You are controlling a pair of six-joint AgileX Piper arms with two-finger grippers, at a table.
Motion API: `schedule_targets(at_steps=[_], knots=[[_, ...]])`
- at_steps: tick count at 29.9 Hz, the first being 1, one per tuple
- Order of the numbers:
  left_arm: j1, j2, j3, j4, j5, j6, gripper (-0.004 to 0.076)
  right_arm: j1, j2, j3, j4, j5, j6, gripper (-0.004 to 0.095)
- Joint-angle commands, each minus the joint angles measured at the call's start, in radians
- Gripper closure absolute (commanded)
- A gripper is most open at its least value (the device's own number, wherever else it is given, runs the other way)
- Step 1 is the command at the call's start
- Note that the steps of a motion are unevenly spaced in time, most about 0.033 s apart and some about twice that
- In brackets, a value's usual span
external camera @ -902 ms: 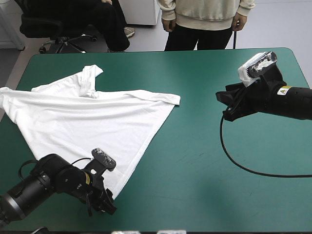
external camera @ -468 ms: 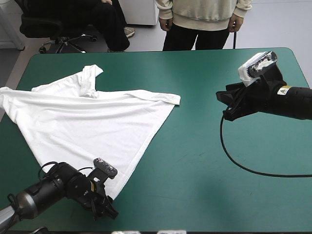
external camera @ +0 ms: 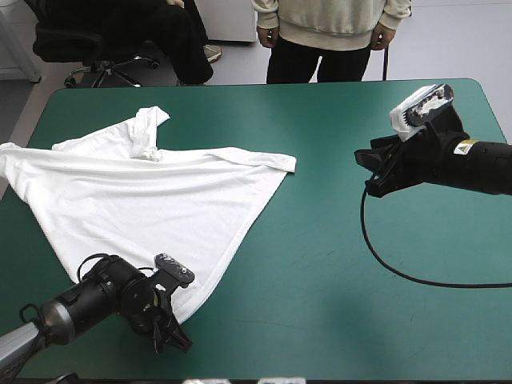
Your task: Fold the cloth
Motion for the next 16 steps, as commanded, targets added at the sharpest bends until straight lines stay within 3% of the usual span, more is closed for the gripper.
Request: schedule_targets(at_steps=[1, 10, 16], knots=[[-0.006, 0.049, 0.043, -0.080, -0.083, -0.021, 0.0741, 0.001, 0.047, -0.024, 0.032, -0.041, -0.007, 0.0558], [-0.006, 0.049, 0.043, -0.080, -0.087, -0.037, 0.0741, 0.176, 0.316, -0.072, -0.108, -0.214, -0.125, 0.0392], [-0.006, 0.049, 0.043, -0.094, -0.085, -0.043, 0.0741, 0.242, 0.535, -0.229, -0.218, -0.268, -0.142, 0.0379]])
